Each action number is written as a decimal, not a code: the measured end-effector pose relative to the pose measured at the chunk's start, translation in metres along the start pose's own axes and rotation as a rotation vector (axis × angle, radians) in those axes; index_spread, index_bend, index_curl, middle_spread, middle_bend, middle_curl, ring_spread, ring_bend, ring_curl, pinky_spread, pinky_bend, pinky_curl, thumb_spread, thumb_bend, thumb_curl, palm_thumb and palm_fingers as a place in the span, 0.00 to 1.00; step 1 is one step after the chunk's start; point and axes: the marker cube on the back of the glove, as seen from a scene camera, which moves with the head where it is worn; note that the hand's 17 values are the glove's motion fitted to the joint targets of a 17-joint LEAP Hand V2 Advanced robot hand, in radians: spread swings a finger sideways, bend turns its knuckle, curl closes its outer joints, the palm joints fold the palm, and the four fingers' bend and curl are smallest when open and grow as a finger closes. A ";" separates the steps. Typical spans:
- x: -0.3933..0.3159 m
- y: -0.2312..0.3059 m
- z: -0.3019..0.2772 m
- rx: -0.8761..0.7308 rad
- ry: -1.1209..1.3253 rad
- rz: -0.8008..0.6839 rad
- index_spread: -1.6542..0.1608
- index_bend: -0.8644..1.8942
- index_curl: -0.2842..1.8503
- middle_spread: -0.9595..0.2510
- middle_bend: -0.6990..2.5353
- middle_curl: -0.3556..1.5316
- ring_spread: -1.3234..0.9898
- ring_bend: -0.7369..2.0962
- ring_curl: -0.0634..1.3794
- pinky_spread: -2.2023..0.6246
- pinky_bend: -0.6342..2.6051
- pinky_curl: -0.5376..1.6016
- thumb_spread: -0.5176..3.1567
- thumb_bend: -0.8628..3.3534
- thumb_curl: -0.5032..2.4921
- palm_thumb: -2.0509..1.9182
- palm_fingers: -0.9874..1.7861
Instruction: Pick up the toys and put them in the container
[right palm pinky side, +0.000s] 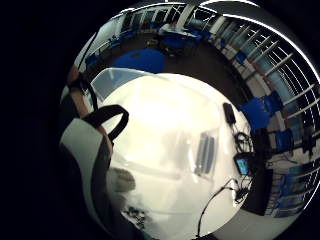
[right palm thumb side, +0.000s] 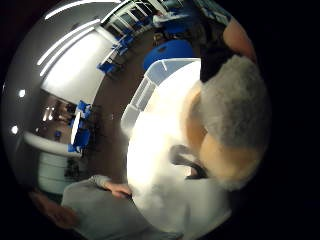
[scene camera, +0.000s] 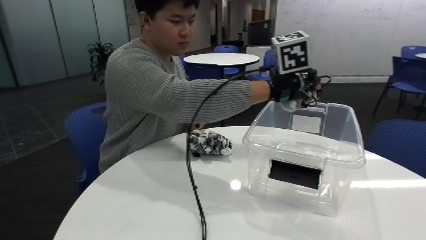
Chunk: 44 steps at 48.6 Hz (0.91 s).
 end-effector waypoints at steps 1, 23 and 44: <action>-0.003 -0.008 0.007 -0.017 0.011 -0.021 0.69 0.47 0.41 0.60 0.40 0.55 0.39 0.73 0.46 0.63 0.54 0.49 0.24 0.23 0.50 0.67 0.65; 0.004 0.000 0.038 -0.266 -0.013 -0.036 0.71 0.32 0.31 0.62 0.27 0.48 0.45 0.61 0.38 0.72 0.63 0.49 0.41 0.19 0.44 0.57 0.27; -0.015 0.208 -0.032 -0.201 -0.117 -0.276 0.72 0.36 0.25 0.66 0.27 0.42 0.49 0.55 0.31 0.78 0.59 0.44 0.49 0.20 0.35 0.54 0.31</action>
